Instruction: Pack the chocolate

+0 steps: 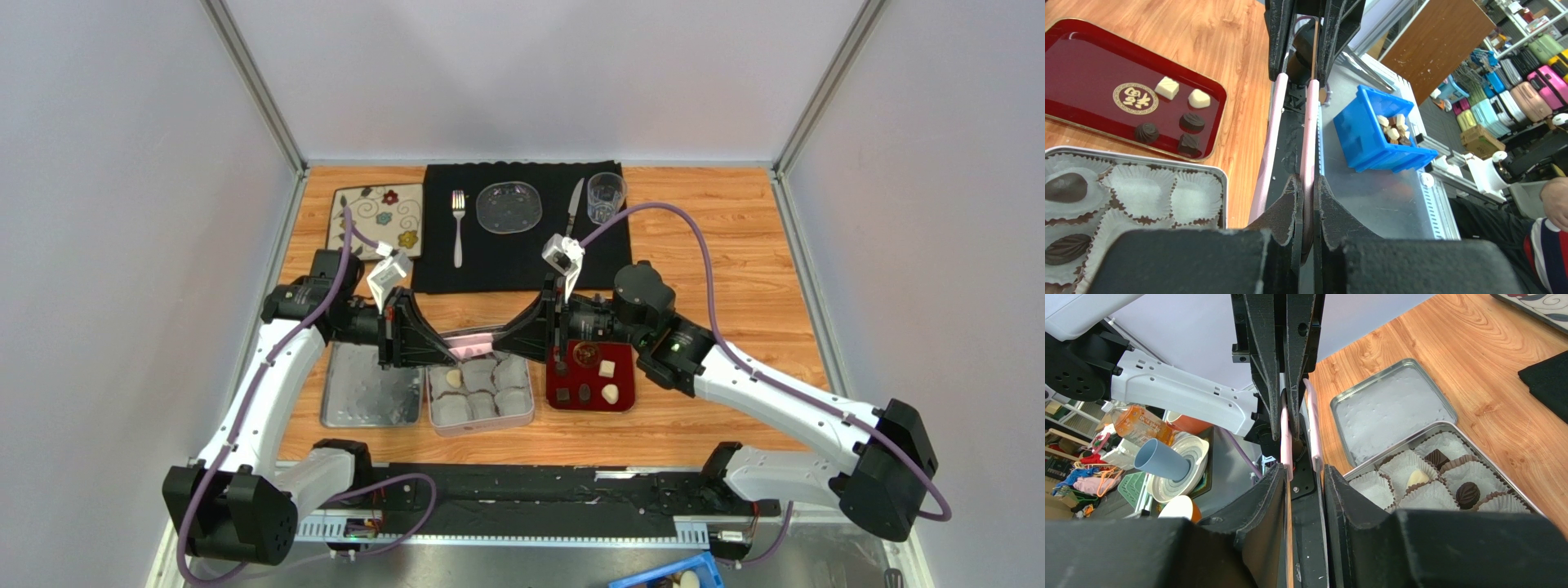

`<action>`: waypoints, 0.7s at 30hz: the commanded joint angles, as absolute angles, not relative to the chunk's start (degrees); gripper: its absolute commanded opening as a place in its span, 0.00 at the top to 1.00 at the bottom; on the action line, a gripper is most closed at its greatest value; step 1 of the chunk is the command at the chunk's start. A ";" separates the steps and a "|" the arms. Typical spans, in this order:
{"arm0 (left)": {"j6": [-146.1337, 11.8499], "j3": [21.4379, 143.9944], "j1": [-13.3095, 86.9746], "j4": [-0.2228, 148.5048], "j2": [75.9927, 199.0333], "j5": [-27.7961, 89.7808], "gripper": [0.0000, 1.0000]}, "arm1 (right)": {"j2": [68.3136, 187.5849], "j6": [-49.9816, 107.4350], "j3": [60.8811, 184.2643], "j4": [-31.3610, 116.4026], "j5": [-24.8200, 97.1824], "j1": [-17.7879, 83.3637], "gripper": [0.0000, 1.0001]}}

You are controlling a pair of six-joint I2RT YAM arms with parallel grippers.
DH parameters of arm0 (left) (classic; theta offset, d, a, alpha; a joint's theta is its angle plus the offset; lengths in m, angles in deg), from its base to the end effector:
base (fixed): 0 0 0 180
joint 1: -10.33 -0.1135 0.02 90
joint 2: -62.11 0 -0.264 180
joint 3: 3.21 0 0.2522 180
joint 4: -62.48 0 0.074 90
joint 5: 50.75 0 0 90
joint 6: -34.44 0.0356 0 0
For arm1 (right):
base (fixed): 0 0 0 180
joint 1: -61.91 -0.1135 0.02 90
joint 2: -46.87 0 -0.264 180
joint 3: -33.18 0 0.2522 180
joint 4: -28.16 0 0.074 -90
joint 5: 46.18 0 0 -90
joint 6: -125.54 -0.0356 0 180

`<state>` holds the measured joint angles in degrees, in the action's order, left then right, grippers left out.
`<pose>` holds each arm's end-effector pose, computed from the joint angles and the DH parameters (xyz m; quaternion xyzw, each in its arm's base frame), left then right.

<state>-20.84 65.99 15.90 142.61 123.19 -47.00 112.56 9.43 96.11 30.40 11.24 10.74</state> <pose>0.1613 -0.0514 0.3076 0.3486 0.6400 -0.6247 0.2803 0.1524 0.2199 0.3329 -0.3385 0.6497 0.5665 0.3774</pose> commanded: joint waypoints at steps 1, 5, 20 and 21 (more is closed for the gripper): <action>-22.25 65.48 15.78 140.23 123.19 -61.82 0.98 | 110.15 9.26 98.53 31.28 10.07 9.18 0.81; -24.01 64.78 15.78 137.69 123.54 -61.47 0.96 | 108.92 9.52 99.23 34.88 11.56 9.09 0.84; -24.36 64.69 15.78 137.94 126.62 -60.06 0.75 | 101.54 11.11 100.64 47.73 19.65 9.09 0.92; -24.36 64.51 15.78 137.94 126.62 -60.06 0.75 | 101.45 11.02 100.55 47.29 19.91 9.09 0.93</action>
<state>-24.08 64.92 17.05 138.88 126.20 -49.17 105.28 9.72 98.23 46.18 18.61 8.77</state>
